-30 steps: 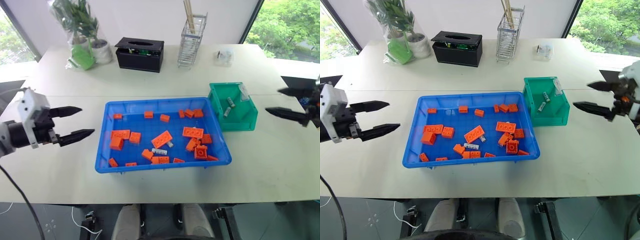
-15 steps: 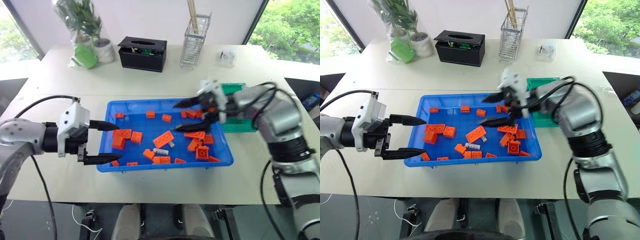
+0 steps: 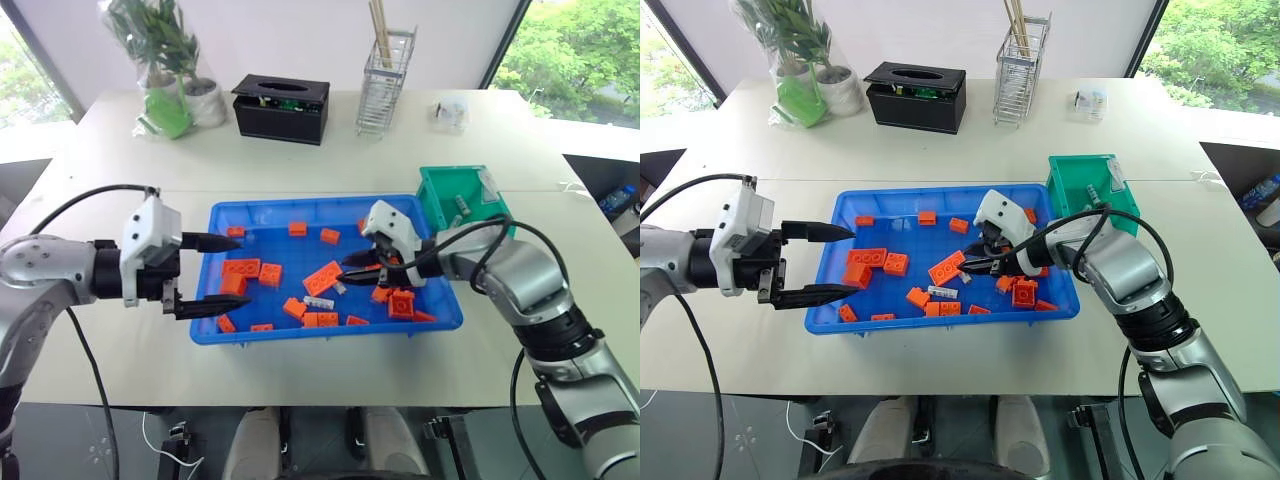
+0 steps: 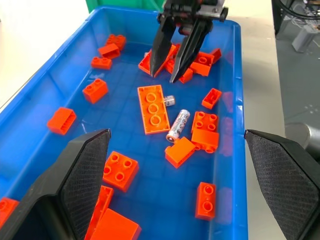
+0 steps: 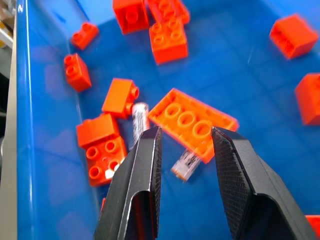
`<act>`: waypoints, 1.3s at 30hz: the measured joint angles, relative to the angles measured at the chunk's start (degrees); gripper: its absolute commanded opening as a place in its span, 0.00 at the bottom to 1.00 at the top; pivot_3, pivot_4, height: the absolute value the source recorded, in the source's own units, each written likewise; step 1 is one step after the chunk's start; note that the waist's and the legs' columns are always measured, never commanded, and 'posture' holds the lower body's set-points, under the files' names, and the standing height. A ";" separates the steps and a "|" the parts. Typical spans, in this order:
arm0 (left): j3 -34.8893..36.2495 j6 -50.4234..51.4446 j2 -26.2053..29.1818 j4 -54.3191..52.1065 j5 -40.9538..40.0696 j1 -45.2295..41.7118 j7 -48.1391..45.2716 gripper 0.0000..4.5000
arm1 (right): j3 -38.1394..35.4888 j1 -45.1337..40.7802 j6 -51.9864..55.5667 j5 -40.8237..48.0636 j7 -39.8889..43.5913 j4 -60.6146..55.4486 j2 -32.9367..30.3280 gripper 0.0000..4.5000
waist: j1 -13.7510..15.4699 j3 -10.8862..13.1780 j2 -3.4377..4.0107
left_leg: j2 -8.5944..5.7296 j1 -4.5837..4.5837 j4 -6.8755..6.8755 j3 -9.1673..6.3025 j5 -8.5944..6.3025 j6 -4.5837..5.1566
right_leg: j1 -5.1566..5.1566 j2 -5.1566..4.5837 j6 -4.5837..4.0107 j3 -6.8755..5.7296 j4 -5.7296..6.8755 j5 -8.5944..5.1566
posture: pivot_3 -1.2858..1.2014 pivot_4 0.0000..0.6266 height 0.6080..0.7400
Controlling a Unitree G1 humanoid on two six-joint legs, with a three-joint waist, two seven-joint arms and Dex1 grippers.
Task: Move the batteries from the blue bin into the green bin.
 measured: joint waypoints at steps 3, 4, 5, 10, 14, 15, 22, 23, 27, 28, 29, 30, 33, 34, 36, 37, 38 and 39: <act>-0.70 -0.01 -0.66 1.57 0.01 -0.41 -0.50 1.00 | 1.79 -0.01 -0.24 -0.80 -0.35 -1.00 0.08 0.35 | 0.04 0.00 0.00 | 0.00 0.00 0.01 0.00 0.00 0.00 | 0.01 0.00 0.00 0.00 -0.01 0.00 | 0.52 0.24 0.97; -1.35 0.01 -1.05 2.17 0.02 -0.95 -0.58 1.00 | 2.47 -0.02 -0.48 -1.28 -0.51 -1.31 0.05 0.35 | 0.05 0.00 -0.01 | 0.00 0.00 0.02 0.00 0.00 0.00 | 0.02 0.00 0.00 0.00 0.00 0.00 | 0.52 0.24 0.97; -1.90 0.01 -1.40 2.50 0.02 -1.51 -0.62 1.00 | 3.26 -0.05 -0.72 -1.65 -0.53 -1.73 0.04 0.35 | 0.10 0.01 -0.02 | 0.00 0.00 0.02 0.00 0.00 0.00 | 0.02 0.00 0.00 0.00 0.00 0.00 | 0.52 0.24 0.97; -3.41 0.14 -2.01 2.64 -0.12 -4.16 -1.61 1.00 | 6.70 -0.42 -1.68 -3.54 -0.46 -2.11 0.15 0.35 | 0.10 0.03 -0.08 | -0.01 0.00 0.02 0.00 0.00 0.00 | 0.02 -0.01 0.00 0.00 -0.01 0.00 | 0.52 0.24 0.97; -5.23 0.14 -2.11 2.79 -0.09 -4.56 -3.48 1.00 | 9.22 -0.48 -1.90 -4.76 -0.40 -2.01 0.32 0.35 | 0.07 0.04 -0.09 | -0.01 0.00 0.02 0.00 0.00 0.00 | 0.01 0.00 0.00 0.00 0.00 0.00 | 0.52 0.24 0.97; -5.68 0.01 -2.41 3.27 -0.04 -4.78 -3.68 1.00 | 9.62 -0.47 -1.93 -5.07 -0.32 -1.97 0.37 0.35 | 0.06 0.04 -0.09 | -0.01 0.00 0.02 0.00 0.00 0.00 | 0.01 0.01 0.00 0.00 0.01 0.00 | 0.52 0.24 0.97; -8.64 -5.01 -4.29 7.76 3.96 -3.42 -5.74 1.00 | 11.37 -0.57 -3.98 -7.08 -0.05 1.72 2.23 0.35 | 0.05 0.04 -0.15 | -0.01 0.00 0.03 0.01 0.00 0.00 | 0.01 0.01 0.00 0.00 0.01 0.00 | 0.52 0.24 0.97; -8.64 -5.25 -4.44 7.82 4.00 -3.37 -5.89 1.00 | 11.71 -0.69 -4.26 -7.60 -0.03 2.45 2.42 0.35 | 0.05 0.04 -0.16 | 0.00 0.00 0.03 0.00 0.00 0.00 | 0.01 0.01 0.00 0.00 0.01 0.00 | 0.52 0.24 0.97; -8.62 -6.38 -4.52 8.21 4.14 -3.38 -6.17 1.00 | 12.97 -1.62 -6.63 -9.50 0.86 4.63 3.05 0.35 | 0.08 0.04 -0.17 | 0.00 0.00 0.03 -0.01 0.00 0.00 | 0.02 0.01 -0.01 0.00 0.01 0.00 | 0.52 0.24 0.97; -8.62 -6.55 -4.52 8.49 4.27 -3.40 -6.16 1.00 | 13.32 -1.78 -7.74 -10.16 1.20 5.16 3.08 0.35 | 0.07 0.03 -0.18 | 0.00 0.01 0.03 -0.01 0.00 0.00 | 0.02 0.01 0.00 0.00 0.01 0.00 | 0.52 0.24 0.97; -8.62 -6.83 -4.56 8.80 4.42 -3.41 -6.13 1.00 | 13.56 -1.89 -8.68 -10.78 1.51 5.56 3.09 0.29 | 0.07 0.03 -0.18 | 0.00 0.01 0.03 -0.01 0.00 0.00 | 0.02 0.01 0.00 0.00 0.01 0.00 | 0.52 0.24 0.97; -8.62 -7.03 -4.60 8.90 4.55 -3.44 -6.10 1.00 | 13.70 -1.92 -9.35 -11.06 1.79 5.94 3.10 0.23 | 0.06 0.02 -0.20 | 0.00 0.02 0.03 -0.01 0.00 0.00 | 0.03 0.01 0.00 0.00 0.01 0.00 | 0.52 0.24 0.97; -8.62 -7.31 -4.82 9.05 4.97 -3.87 -5.97 1.00 | 13.77 -2.22 -10.74 -12.15 2.59 7.02 3.22 0.01 | 0.07 -0.01 -0.24 | 0.00 0.03 0.03 -0.01 0.00 0.00 | 0.04 0.01 0.00 0.00 0.01 0.00 | 0.52 0.24 0.97; -8.62 -7.40 -4.95 9.24 5.05 -3.95 -5.95 1.00 | 13.72 -2.24 -10.83 -12.26 2.82 7.04 3.31 0.01 | 0.07 -0.01 -0.25 | 0.00 0.03 0.03 -0.01 0.00 0.00 | 0.04 0.01 0.00 0.00 0.01 0.00 | 0.52 0.24 0.97; -8.65 -7.57 -5.24 9.87 5.16 -4.01 -5.97 1.00 | 13.29 -2.22 -9.75 -11.65 3.37 6.78 3.60 0.01 | 0.07 -0.01 -0.25 | 0.00 0.03 0.03 -0.01 0.00 0.00 | 0.04 0.01 0.00 0.00 0.02 0.00 | 0.52 0.24 0.97; -8.66 -7.63 -5.31 10.15 5.23 -4.06 -5.97 1.00 | 12.89 -2.22 -8.53 -10.92 3.97 6.23 3.51 0.01 | 0.07 0.00 -0.24 | 0.00 0.02 0.03 -0.01 0.00 0.00 | 0.02 0.01 0.00 0.00 0.03 0.00 | 0.52 0.24 0.97; -8.69 -7.73 -5.41 10.36 5.39 -4.20 -6.00 1.00 | 12.21 -2.22 -6.80 -9.63 4.80 4.99 3.01 0.01 | 0.10 0.01 -0.24 | 0.01 0.02 0.03 -0.02 0.00 0.00 | 0.02 0.01 0.00 0.00 0.03 0.00 | 0.52 0.24 0.97; -8.70 -7.86 -5.67 10.67 5.62 -4.51 -6.07 1.00 | 10.77 -2.31 -4.90 -8.08 5.57 3.29 2.21 0.01 | 0.21 0.02 -0.23 | 0.01 0.00 0.03 -0.02 0.00 0.00 | 0.01 0.00 0.00 0.00 0.03 0.00 | 0.52 0.24 0.97</act>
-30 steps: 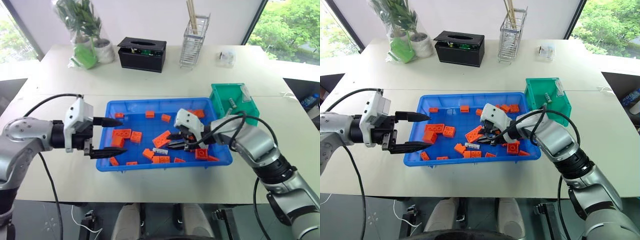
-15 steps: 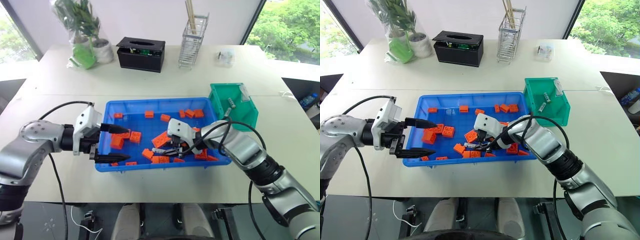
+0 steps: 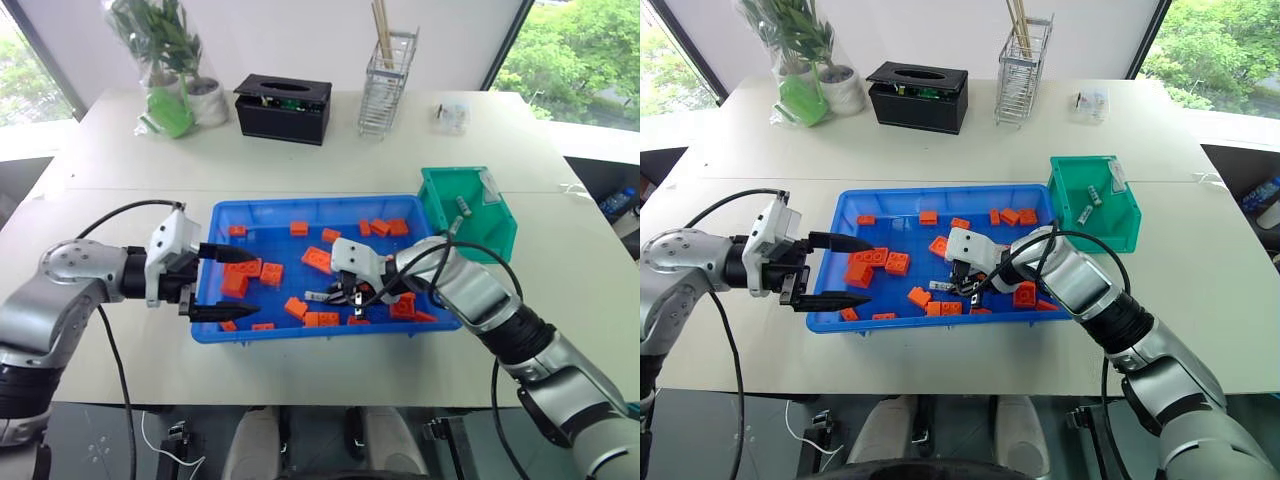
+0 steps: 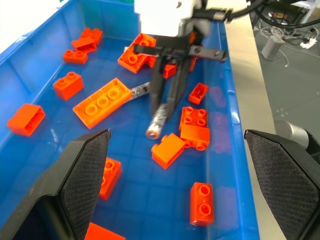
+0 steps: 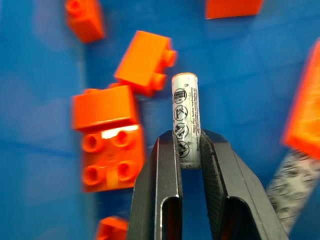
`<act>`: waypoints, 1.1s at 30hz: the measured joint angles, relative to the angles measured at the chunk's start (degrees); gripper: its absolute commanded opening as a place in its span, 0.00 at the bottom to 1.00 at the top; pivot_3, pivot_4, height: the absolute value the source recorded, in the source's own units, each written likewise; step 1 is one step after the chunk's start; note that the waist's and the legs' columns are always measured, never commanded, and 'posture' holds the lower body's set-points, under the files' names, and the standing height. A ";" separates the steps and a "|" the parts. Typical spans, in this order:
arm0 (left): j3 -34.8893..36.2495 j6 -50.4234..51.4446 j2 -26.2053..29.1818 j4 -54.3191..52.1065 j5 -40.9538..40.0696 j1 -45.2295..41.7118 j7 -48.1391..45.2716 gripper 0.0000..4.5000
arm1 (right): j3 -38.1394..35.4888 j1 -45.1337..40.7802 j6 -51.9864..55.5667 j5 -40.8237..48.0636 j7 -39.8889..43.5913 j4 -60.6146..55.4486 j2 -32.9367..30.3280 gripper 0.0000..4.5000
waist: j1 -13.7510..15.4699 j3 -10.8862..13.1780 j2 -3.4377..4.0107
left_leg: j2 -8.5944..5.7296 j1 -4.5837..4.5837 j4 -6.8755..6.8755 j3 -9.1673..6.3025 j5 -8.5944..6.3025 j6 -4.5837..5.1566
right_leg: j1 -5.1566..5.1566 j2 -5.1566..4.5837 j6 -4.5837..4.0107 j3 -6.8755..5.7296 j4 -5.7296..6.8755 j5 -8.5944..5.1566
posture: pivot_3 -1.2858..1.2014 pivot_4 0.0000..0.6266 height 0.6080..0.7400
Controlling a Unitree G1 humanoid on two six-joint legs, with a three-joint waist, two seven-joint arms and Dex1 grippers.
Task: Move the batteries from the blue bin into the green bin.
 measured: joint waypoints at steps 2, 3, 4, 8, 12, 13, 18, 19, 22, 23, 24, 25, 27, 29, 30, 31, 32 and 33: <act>-0.14 -0.47 -0.26 0.73 0.45 -0.18 -0.12 1.00 | -3.74 -1.43 3.28 2.63 0.55 -2.51 -1.08 0.01 | -0.03 0.01 -0.01 | 0.00 0.00 0.00 0.00 0.00 0.00 | 0.00 -0.01 0.00 0.00 -0.01 0.00 | 0.52 0.24 0.97; -0.36 -0.67 -0.69 1.11 0.70 -0.51 -0.16 1.00 | -6.24 -2.62 5.02 4.01 0.51 -3.31 -1.59 0.01 | -0.03 0.01 -0.01 | 0.00 0.00 0.01 0.01 0.00 0.00 | 0.00 -0.02 0.00 0.00 -0.01 0.00 | 0.52 0.24 0.97; -0.59 -0.84 -0.99 1.57 0.80 -0.95 -0.26 1.00 | -8.99 -4.22 6.70 5.30 0.35 -3.74 -2.39 0.01 | -0.05 0.01 -0.02 | 0.01 0.01 0.01 0.00 0.00 0.00 | 0.01 -0.01 0.00 0.00 -0.01 0.00 | 0.52 0.24 0.97; -1.73 -1.13 -1.81 2.21 1.38 -2.39 -0.33 1.00 | -18.61 -9.13 7.18 6.34 -0.41 0.14 -10.30 0.01 | 0.31 0.00 -0.03 | -0.03 -0.01 -0.01 0.00 0.00 0.00 | 0.04 -0.05 -0.02 -0.01 -0.10 -0.01 | 0.52 0.24 0.97; -2.46 -1.87 -2.50 3.40 2.08 -2.76 -1.01 1.00 | -23.06 -7.31 1.16 2.54 -0.49 10.03 -20.11 0.01 | 0.06 0.01 -0.05 | -0.02 -0.08 -0.07 0.08 -0.02 0.03 | 0.07 -0.05 -0.01 -0.01 -0.43 0.00 | 0.52 0.24 0.97; -2.54 -2.07 -2.73 3.88 2.20 -2.99 -1.17 1.00 | -23.32 -5.69 -0.85 1.68 -0.38 10.98 -21.42 0.01 | -0.06 0.01 -0.05 | -0.03 -0.08 -0.10 0.08 -0.02 0.03 | 0.06 -0.05 0.00 0.00 -0.44 0.01 | 0.52 0.24 0.97; -2.65 -3.04 -4.73 4.82 3.16 -3.94 -0.71 1.00 | -23.43 -0.31 -7.67 -2.32 -3.29 18.57 -22.18 0.01 | -0.55 0.03 -0.01 | -0.01 -0.02 -0.08 0.16 -0.01 0.03 | 0.00 0.01 0.03 0.03 -0.29 0.02 | 0.52 0.24 0.97; -2.64 -3.04 -5.03 4.82 3.16 -3.93 -0.63 1.00 | -23.45 -0.38 -9.35 -3.54 -4.61 20.74 -22.14 0.01 | -0.48 0.03 -0.01 | -0.01 -0.02 -0.08 0.18 -0.01 0.03 | 0.00 0.01 0.02 0.03 -0.27 0.02 | 0.52 0.24 0.97; -2.63 -3.03 -5.16 4.82 3.20 -3.83 -0.60 1.00 | -23.49 -1.80 -12.86 -6.20 -7.44 26.97 -21.87 0.01 | -0.38 0.03 0.00 | -0.01 -0.02 -0.06 0.19 0.00 0.02 | 0.00 0.00 0.01 0.03 -0.27 0.01 | 0.52 0.24 0.97; -2.64 -3.03 -5.16 4.82 3.29 -3.83 -0.64 1.00 | -23.53 -2.29 -13.23 -6.33 -7.33 28.11 -21.77 0.12 | -0.39 0.03 0.00 | -0.01 -0.02 -0.06 0.18 -0.01 0.02 | 0.00 0.00 0.02 0.04 -0.28 0.01 | 0.52 0.24 0.97; -2.64 -3.04 -5.16 4.86 3.37 -3.85 -0.71 1.00 | -23.51 -2.82 -13.68 -6.46 -7.00 28.96 -21.55 0.24 | -0.42 0.03 0.00 | -0.01 -0.03 -0.07 0.15 -0.01 0.02 | 0.00 0.00 0.02 0.04 -0.28 0.01 | 0.52 0.24 0.97; -2.65 -3.06 -5.16 4.90 3.47 -3.94 -0.79 1.00 | -23.47 -3.35 -14.29 -6.66 -6.60 29.74 -21.24 0.31 | -0.42 0.03 0.00 | -0.01 -0.03 -0.07 0.15 -0.01 0.02 | 0.00 0.00 0.02 0.04 -0.28 0.01 | 0.52 0.24 0.97; -2.68 -3.07 -5.16 5.17 3.84 -4.36 -0.90 1.00 | -23.14 -4.32 -15.92 -7.08 -5.15 30.88 -20.45 0.42 | -0.38 0.03 0.00 | -0.01 -0.03 -0.07 0.15 -0.01 0.02 | 0.01 0.01 0.02 0.03 -0.27 0.01 | 0.52 0.24 0.97; -2.67 -3.06 -5.16 5.30 4.00 -4.52 -0.90 1.00 | -22.66 -5.09 -16.67 -6.98 -2.98 30.58 -19.38 0.42 | -0.42 0.03 0.00 | -0.01 -0.03 -0.07 0.13 -0.01 0.02 | 0.01 0.01 0.03 0.03 -0.27 0.02 | 0.52 0.24 0.97; -2.68 -3.04 -5.16 5.35 4.05 -4.52 -0.90 1.00 | -22.57 -5.68 -16.39 -6.72 -1.96 29.79 -18.36 0.42 | -0.50 0.04 0.00 | 0.00 -0.03 -0.07 0.13 -0.01 0.02 | 0.00 0.01 0.06 0.04 -0.27 0.03 | 0.52 0.24 0.97; -2.67 -3.03 -5.16 5.34 4.07 -4.53 -0.90 1.00 | -22.19 -6.21 -15.60 -6.25 -1.09 28.16 -17.47 0.42 | -0.55 0.04 0.01 | 0.01 -0.03 -0.07 0.13 -0.01 0.02 | -0.01 0.01 0.16 0.04 -0.24 0.09 | 0.52 0.24 0.97; -2.67 -3.02 -5.16 5.32 4.11 -4.53 -0.88 1.00 | -21.56 -7.01 -14.20 -5.51 -0.13 25.47 -16.24 0.42 | -0.57 0.04 0.01 | 0.01 -0.02 -0.07 0.12 -0.01 0.02 | -0.03 0.01 0.19 0.05 -0.19 0.11 | 0.52 0.24 0.97; -2.68 -3.02 -5.17 5.27 4.13 -4.54 -0.87 1.00 | -20.89 -7.59 -12.99 -4.84 0.60 22.67 -15.20 0.42 | -0.53 0.04 0.01 | 0.02 -0.02 -0.06 0.09 -0.01 0.02 | -0.05 0.02 0.21 0.04 -0.10 0.12 | 0.52 0.24 0.97</act>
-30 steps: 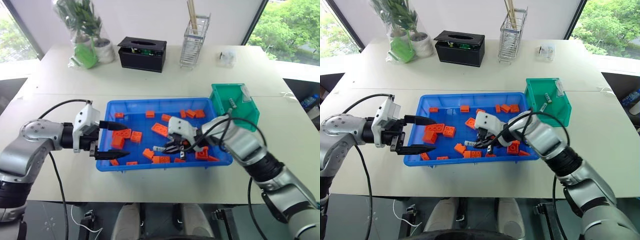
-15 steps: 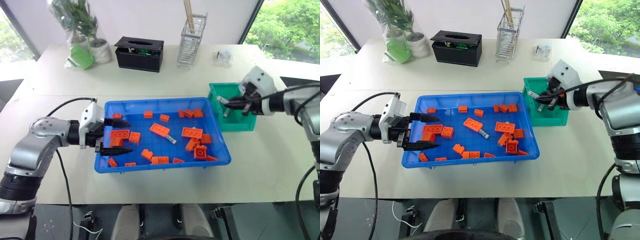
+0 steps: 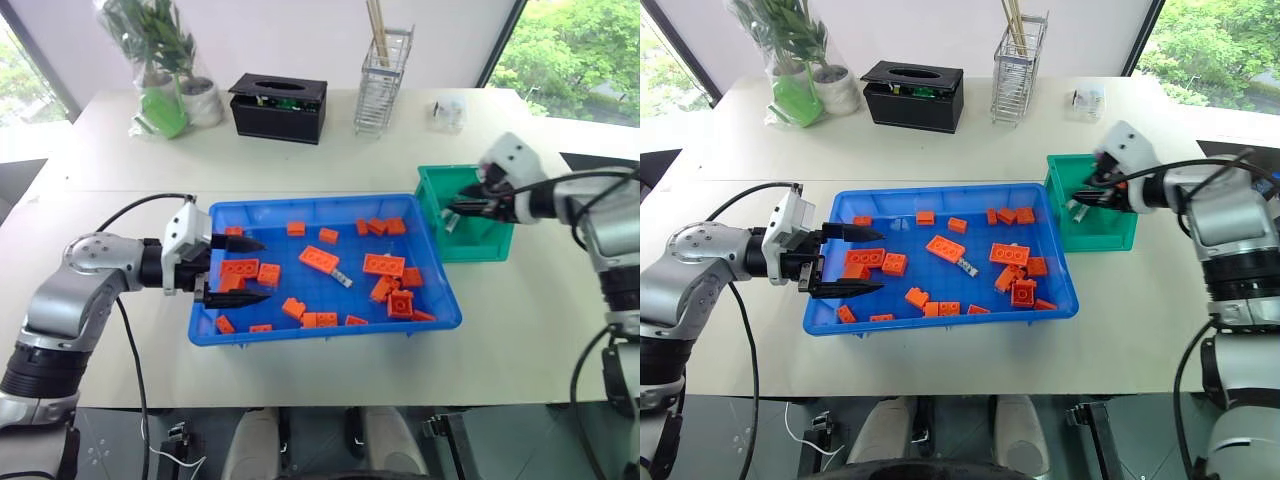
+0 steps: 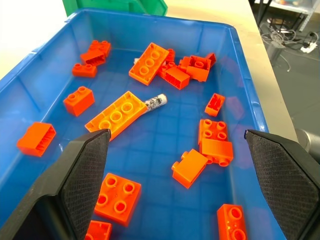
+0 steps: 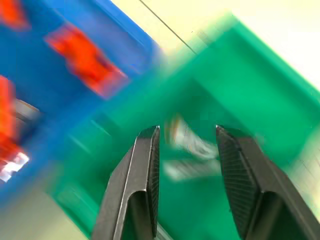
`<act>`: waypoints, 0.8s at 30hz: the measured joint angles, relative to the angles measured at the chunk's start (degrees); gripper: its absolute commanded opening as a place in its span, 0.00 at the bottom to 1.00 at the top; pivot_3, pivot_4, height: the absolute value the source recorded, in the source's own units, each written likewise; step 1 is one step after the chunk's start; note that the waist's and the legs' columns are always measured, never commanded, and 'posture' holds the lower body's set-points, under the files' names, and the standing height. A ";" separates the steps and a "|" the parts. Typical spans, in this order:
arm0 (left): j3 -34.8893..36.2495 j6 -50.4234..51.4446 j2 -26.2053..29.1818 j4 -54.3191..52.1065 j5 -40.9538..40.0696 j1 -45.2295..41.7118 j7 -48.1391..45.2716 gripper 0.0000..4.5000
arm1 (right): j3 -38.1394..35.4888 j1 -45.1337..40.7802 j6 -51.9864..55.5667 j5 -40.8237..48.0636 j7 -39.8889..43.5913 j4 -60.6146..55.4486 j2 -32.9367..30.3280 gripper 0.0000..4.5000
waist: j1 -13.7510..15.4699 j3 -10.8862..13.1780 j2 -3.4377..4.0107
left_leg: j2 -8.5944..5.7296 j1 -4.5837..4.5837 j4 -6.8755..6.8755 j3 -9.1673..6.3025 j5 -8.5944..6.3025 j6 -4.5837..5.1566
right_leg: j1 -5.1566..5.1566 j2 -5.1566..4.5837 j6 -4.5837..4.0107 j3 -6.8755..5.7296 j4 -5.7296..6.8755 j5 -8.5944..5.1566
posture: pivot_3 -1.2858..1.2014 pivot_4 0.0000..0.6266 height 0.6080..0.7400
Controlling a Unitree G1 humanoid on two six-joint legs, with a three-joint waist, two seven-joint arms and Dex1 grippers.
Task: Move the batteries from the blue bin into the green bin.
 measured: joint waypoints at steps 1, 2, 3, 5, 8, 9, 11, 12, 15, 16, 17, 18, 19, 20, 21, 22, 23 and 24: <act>0.01 0.04 0.00 -0.07 0.00 0.00 0.03 1.00 | 0.48 -0.30 1.23 0.64 0.52 -3.01 1.06 0.42 | 0.11 0.00 0.00 | 0.00 0.00 0.00 -0.03 0.00 0.00 | -0.01 0.00 0.00 -0.01 0.07 0.00 | 0.52 0.24 0.97; 0.02 0.09 0.00 -0.29 0.00 0.03 0.09 1.00 | 0.91 -0.38 2.82 1.47 0.77 -6.31 2.28 0.42 | 0.22 0.00 0.00 | 0.00 0.00 0.00 -0.07 0.00 0.00 | -0.01 0.00 0.00 -0.03 0.11 0.00 | 0.52 0.24 0.97; 0.01 0.16 0.00 -0.53 -0.01 0.05 0.15 1.00 | 1.45 -0.35 4.52 2.22 0.76 -9.02 3.42 0.42 | 0.34 0.00 0.00 | 0.00 0.00 0.00 -0.09 0.00 0.00 | -0.01 0.01 -0.01 -0.05 0.12 0.00 | 0.52 0.24 0.97; 0.05 0.38 0.01 -0.98 -0.06 0.10 0.38 1.00 | 2.87 0.54 8.54 3.71 0.50 -14.97 5.29 0.42 | 0.72 0.00 -0.01 | 0.00 -0.03 0.02 -0.17 0.00 0.00 | 0.01 -0.01 -0.05 -0.08 0.13 -0.03 | 0.52 0.24 0.97; 0.21 1.19 0.03 -1.37 -0.15 0.19 0.89 1.00 | 4.64 4.28 14.32 6.19 -0.65 -22.66 7.27 0.42 | 0.80 -0.01 -0.03 | -0.01 -0.05 0.08 -0.17 0.00 0.00 | 0.07 -0.11 -0.19 -0.07 0.09 -0.11 | 0.52 0.24 0.97; 0.22 1.33 0.03 -1.67 -0.20 0.25 1.03 1.00 | 5.06 5.74 16.04 6.80 -1.32 -24.54 7.84 0.42 | 0.73 -0.01 -0.04 | -0.02 -0.06 0.09 -0.16 0.00 0.00 | 0.08 -0.13 -0.20 -0.06 0.05 -0.11 | 0.52 0.24 0.97; 0.26 1.39 0.04 -1.94 -0.27 0.32 1.17 1.00 | 6.21 7.76 18.12 7.33 -2.58 -26.85 8.30 0.42 | 0.59 -0.01 -0.04 | -0.03 -0.06 0.12 -0.15 0.00 0.00 | 0.09 -0.14 -0.20 -0.05 0.05 -0.11 | 0.52 0.24 0.97; 0.28 1.39 0.04 -2.22 -0.29 0.35 1.22 1.00 | 6.75 8.76 18.99 7.37 -3.47 -27.70 8.55 0.42 | 0.53 -0.01 -0.05 | -0.04 -0.05 0.12 -0.15 0.00 0.00 | 0.09 -0.13 -0.20 -0.05 0.05 -0.11 | 0.52 0.24 0.97; 0.30 1.39 0.05 -2.43 -0.38 0.35 1.35 1.00 | 7.53 10.47 20.65 7.58 -6.15 -28.21 10.60 0.42 | 0.46 -0.01 -0.05 | -0.04 -0.03 0.11 -0.16 0.00 0.00 | 0.06 -0.04 -0.21 -0.05 0.09 -0.12 | 0.52 0.24 0.97; 0.31 1.39 0.05 -2.43 -0.39 0.34 1.40 1.00 | 8.12 11.19 20.89 7.54 -7.20 -28.21 11.24 0.42 | 0.39 -0.01 -0.05 | -0.03 -0.02 0.09 -0.16 0.00 0.00 | 0.06 -0.01 -0.20 -0.06 0.10 -0.11 | 0.52 0.24 0.97; 0.30 1.39 0.05 -2.43 -0.40 0.33 1.43 1.00 | 8.76 11.66 21.11 7.51 -7.81 -28.19 11.72 0.42 | 0.36 -0.01 -0.05 | -0.03 -0.02 0.08 -0.16 0.00 0.00 | 0.04 -0.01 -0.20 -0.06 0.12 -0.11 | 0.52 0.24 0.97; 0.30 1.39 0.05 -2.41 -0.40 0.32 1.46 1.00 | 9.49 12.25 21.20 7.33 -8.63 -27.97 12.61 0.42 | 0.33 -0.01 -0.05 | -0.03 -0.01 0.07 -0.16 0.00 0.00 | 0.03 0.01 -0.20 -0.06 0.13 -0.11 | 0.52 0.24 0.97; 0.30 1.39 0.05 -2.38 -0.43 0.26 1.44 1.00 | 10.21 12.47 21.14 7.13 -9.34 -27.37 13.55 0.42 | 0.30 -0.01 -0.05 | -0.03 -0.01 0.07 -0.16 0.00 0.00 | 0.03 0.02 -0.20 -0.06 0.13 -0.11 | 0.52 0.24 0.97; 0.30 1.39 0.05 -2.32 -0.45 0.16 1.40 1.00 | 11.06 12.46 20.97 6.84 -10.04 -26.39 14.61 0.42 | 0.27 -0.01 -0.05 | -0.03 -0.01 0.07 -0.15 0.00 0.00 | 0.03 0.03 -0.20 -0.06 0.13 -0.11 | 0.52 0.24 0.97; 0.30 1.38 0.05 -2.20 -0.45 0.03 1.35 1.00 | 11.66 12.42 20.62 6.53 -10.66 -25.34 15.65 0.42 | 0.29 -0.01 -0.05 | -0.03 -0.01 0.08 -0.15 0.00 -0.01 | 0.04 0.03 -0.20 -0.06 0.13 -0.11 | 0.52 0.24 0.97; 0.30 1.37 0.05 -2.09 -0.45 0.01 1.29 1.00 | 12.14 12.37 20.35 6.37 -11.17 -24.50 16.33 0.42 | 0.34 -0.01 -0.05 | -0.03 -0.01 0.08 -0.15 0.00 -0.01 | 0.04 0.02 -0.20 -0.06 0.13 -0.11 | 0.52 0.24 0.97; 0.30 1.37 0.05 -1.88 -0.44 -0.03 1.23 1.00 | 12.71 12.11 20.15 6.07 -11.56 -23.63 16.94 0.42 | 0.34 -0.01 -0.05 | -0.04 -0.01 0.09 -0.15 0.01 -0.01 | 0.05 0.02 -0.20 -0.05 0.13 -0.11 | 0.52 0.24 0.97; 0.28 1.37 0.05 -1.44 -0.42 -0.15 1.16 1.00 | 13.37 11.64 19.92 5.65 -11.95 -22.91 17.32 0.42 | 0.35 -0.01 -0.05 | -0.04 -0.01 0.09 -0.14 0.01 -0.01 | 0.05 0.01 -0.20 -0.05 0.13 -0.11 | 0.52 0.24 0.97</act>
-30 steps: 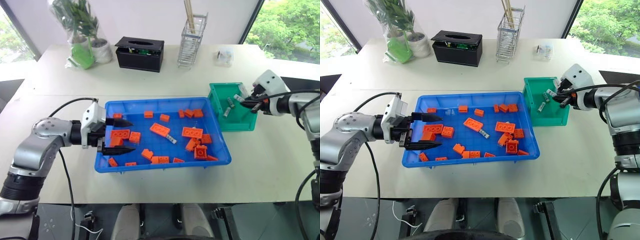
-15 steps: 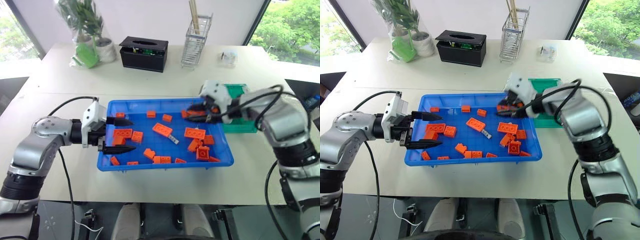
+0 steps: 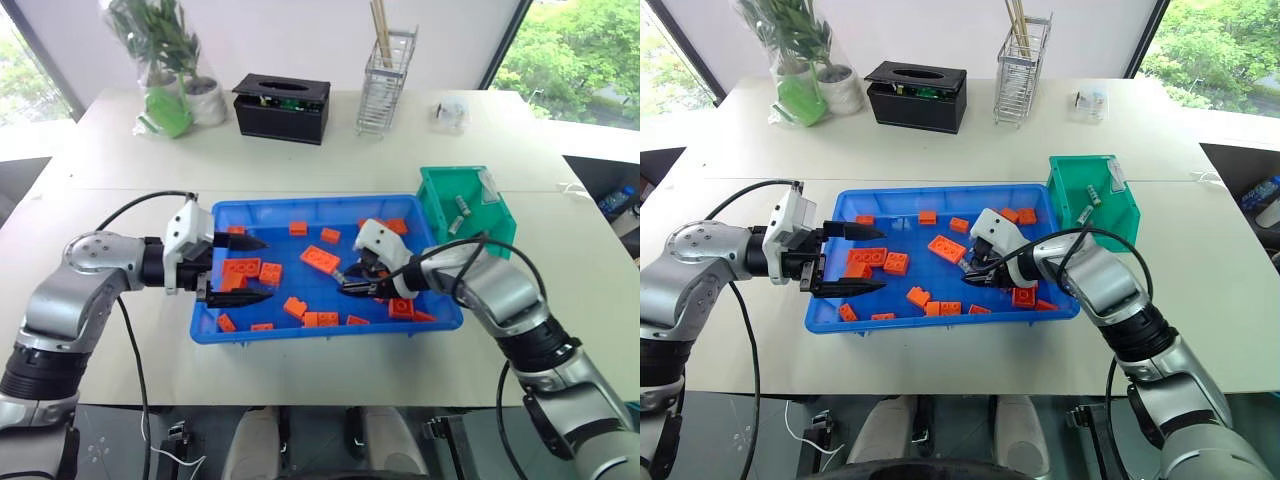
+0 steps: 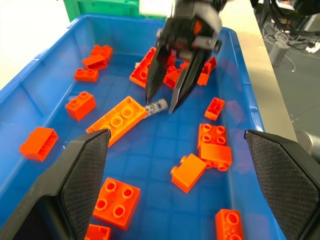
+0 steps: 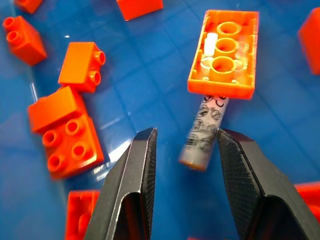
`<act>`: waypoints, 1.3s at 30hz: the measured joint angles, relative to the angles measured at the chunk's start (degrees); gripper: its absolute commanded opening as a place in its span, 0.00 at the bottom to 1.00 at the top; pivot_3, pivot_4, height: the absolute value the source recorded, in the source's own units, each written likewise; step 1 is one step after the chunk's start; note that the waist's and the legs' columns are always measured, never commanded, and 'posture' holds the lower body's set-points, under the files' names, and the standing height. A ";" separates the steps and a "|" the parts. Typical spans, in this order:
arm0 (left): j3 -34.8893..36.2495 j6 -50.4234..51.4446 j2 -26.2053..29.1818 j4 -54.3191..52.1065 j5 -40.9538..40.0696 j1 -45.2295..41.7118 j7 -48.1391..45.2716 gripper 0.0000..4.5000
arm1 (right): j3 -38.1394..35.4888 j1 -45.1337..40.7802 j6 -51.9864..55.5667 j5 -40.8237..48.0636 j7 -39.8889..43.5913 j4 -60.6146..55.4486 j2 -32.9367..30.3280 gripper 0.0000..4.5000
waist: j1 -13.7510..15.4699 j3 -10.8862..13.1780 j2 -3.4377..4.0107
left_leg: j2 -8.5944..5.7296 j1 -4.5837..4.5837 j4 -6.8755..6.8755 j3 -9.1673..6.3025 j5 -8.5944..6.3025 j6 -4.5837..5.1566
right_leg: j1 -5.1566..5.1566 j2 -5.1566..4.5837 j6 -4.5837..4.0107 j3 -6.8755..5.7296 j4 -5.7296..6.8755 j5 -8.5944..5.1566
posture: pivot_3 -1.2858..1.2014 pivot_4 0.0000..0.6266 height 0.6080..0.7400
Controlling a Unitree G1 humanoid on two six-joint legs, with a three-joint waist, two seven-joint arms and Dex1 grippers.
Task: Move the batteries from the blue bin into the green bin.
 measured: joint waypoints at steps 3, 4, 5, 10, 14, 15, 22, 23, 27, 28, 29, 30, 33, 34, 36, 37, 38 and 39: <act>-0.01 -0.03 0.00 0.48 0.03 -0.87 -0.18 1.00 | 1.16 -0.91 -1.66 -1.50 -0.63 0.65 -0.01 0.42 | 0.21 -0.01 -0.02 | -0.01 0.00 0.00 -0.02 0.00 0.00 | 0.02 0.00 0.00 -0.01 0.00 0.00 | 0.52 0.24 0.97; 0.00 -0.03 0.00 0.47 0.03 -1.09 -0.19 1.00 | 1.74 -0.90 -2.31 -1.94 -0.69 0.85 -0.01 0.42 | 0.21 -0.02 -0.03 | -0.01 0.00 0.00 -0.03 0.00 0.00 | 0.02 0.00 0.00 -0.01 0.00 0.00 | 0.52 0.24 0.97; -0.02 -0.03 0.00 0.47 0.03 -1.29 -0.19 1.00 | 2.55 -0.82 -2.98 -2.61 -0.76 1.10 -0.12 0.42 | 0.15 -0.02 -0.03 | -0.01 -0.01 0.00 -0.02 0.00 0.00 | 0.02 0.00 0.00 -0.01 -0.01 0.00 | 0.52 0.24 0.97; -0.03 -0.03 0.00 0.47 0.03 -1.48 -0.23 1.00 | 4.01 0.28 -7.89 -5.26 -0.82 1.00 -0.79 0.03 | 0.05 -0.02 -0.04 | -0.01 0.02 -0.01 -0.02 0.00 0.00 | 0.02 0.01 0.02 -0.01 0.00 0.01 | 0.52 0.24 0.97; -0.06 -0.03 -0.01 0.56 0.03 -1.72 -0.40 1.00 | 1.36 0.76 -3.37 -2.03 0.50 -1.28 -0.79 0.02 | 0.07 -0.02 -0.04 | 0.00 0.01 0.00 -0.02 0.00 0.00 | 0.02 0.01 0.03 -0.01 0.00 0.01 | 0.52 0.24 0.97; -0.12 -0.03 -0.02 0.68 0.03 -1.91 -0.46 1.00 | -0.21 0.68 -1.69 -0.64 0.88 -2.14 -1.01 0.02 | 0.08 -0.02 -0.03 | 0.00 0.01 0.00 -0.02 0.00 0.00 | 0.02 0.00 0.03 -0.01 0.01 0.01 | 0.52 0.24 0.97; -0.47 -0.54 -0.44 1.88 0.77 -2.78 -1.06 1.00 | -15.27 -7.01 -0.28 2.23 3.04 -2.11 -15.42 0.02 | 0.35 -0.02 -0.06 | -0.02 -0.01 -0.03 -0.02 0.00 0.00 | 0.06 -0.05 -0.01 -0.02 -0.13 -0.01 | 0.52 0.24 0.97; -0.63 -0.56 -0.55 2.21 0.83 -3.11 -1.16 1.00 | -16.65 -6.91 -0.80 2.20 3.34 -0.75 -17.34 0.02 | 0.32 -0.02 -0.07 | -0.02 -0.02 -0.04 -0.01 0.00 0.00 | 0.05 -0.04 0.00 -0.02 -0.14 -0.01 | 0.52 0.24 0.97; -0.79 -0.73 -0.72 2.45 0.87 -3.45 -1.62 1.00 | -19.91 -2.92 -6.65 0.82 5.00 6.35 -24.62 0.02 | 0.16 -0.01 -0.07 | -0.03 -0.02 -0.06 0.11 -0.01 0.01 | 0.04 -0.04 0.00 -0.01 -0.15 -0.01 | 0.52 0.24 0.97; -0.78 -0.81 -0.71 2.60 0.88 -3.44 -1.68 1.00 | -20.26 -1.91 -7.93 0.21 5.18 8.35 -25.58 0.02 | 0.14 -0.01 -0.07 | -0.02 -0.02 -0.06 0.13 0.00 0.00 | 0.03 -0.04 0.00 -0.01 -0.15 -0.01 | 0.52 0.24 0.97; -0.79 -1.05 -0.73 2.74 0.89 -3.44 -1.70 1.00 | -20.47 -0.99 -9.32 -0.43 5.13 10.37 -26.11 0.02 | -0.02 -0.01 -0.07 | -0.01 0.01 -0.05 0.14 0.00 0.00 | 0.02 -0.04 0.00 0.01 -0.15 -0.01 | 0.52 0.24 0.97; -0.79 -1.32 -0.74 2.81 0.90 -3.44 -1.70 1.00 | -20.53 -0.48 -9.97 -0.80 5.03 11.62 -26.21 0.02 | -0.20 -0.01 -0.06 | 0.00 0.03 -0.05 0.13 0.00 0.00 | 0.01 -0.03 0.00 0.03 -0.14 -0.01 | 0.52 0.24 0.97; -0.86 -1.77 -1.23 2.88 0.96 -3.45 -1.66 1.00 | -20.87 -0.03 -12.29 -1.58 3.69 16.82 -25.93 0.35 | -0.33 0.01 -0.04 | 0.00 0.07 -0.05 0.14 0.00 0.00 | 0.01 -0.01 0.01 0.06 -0.11 0.00 | 0.52 0.24 0.97; -0.92 -1.77 -1.24 2.90 1.07 -3.45 -1.63 1.00 | -20.99 -0.01 -13.07 -1.95 3.28 18.21 -25.92 0.45 | -0.23 0.01 -0.04 | 0.00 0.07 -0.05 0.14 0.00 0.00 | 0.01 -0.01 0.01 0.06 -0.10 0.00 | 0.52 0.24 0.97; -0.97 -1.77 -1.25 2.91 1.21 -3.45 -1.58 1.00 | -20.98 -0.01 -14.86 -2.70 3.28 19.64 -25.92 0.67 | -0.12 0.01 -0.03 | 0.00 0.07 -0.05 0.14 0.00 0.00 | 0.01 -0.01 0.01 0.06 -0.10 -0.01 | 0.52 0.24 0.97; -1.03 -1.77 -1.27 2.91 1.24 -3.45 -1.58 1.00 | -20.92 -0.02 -15.53 -2.86 3.69 19.71 -25.92 0.80 | -0.11 0.01 -0.03 | 0.00 0.06 -0.05 0.14 0.00 0.00 | 0.01 -0.01 0.01 0.06 -0.11 -0.01 | 0.52 0.24 0.97; -1.10 -1.77 -1.28 2.91 1.26 -3.45 -1.57 1.00 | -20.74 -0.14 -16.11 -2.88 4.31 19.69 -25.92 0.80 | -0.11 0.01 -0.03 | 0.00 0.06 -0.05 0.13 0.00 0.00 | 0.01 -0.01 0.01 0.06 -0.11 -0.01 | 0.52 0.24 0.97; -1.16 -1.78 -1.28 2.91 1.29 -3.45 -1.57 1.00 | -20.21 -0.78 -16.28 -2.82 5.36 19.62 -25.92 0.80 | -0.15 0.02 -0.03 | 0.00 0.06 -0.05 0.13 0.00 0.00 | 0.01 -0.01 0.01 0.06 -0.11 0.00 | 0.52 0.24 0.97</act>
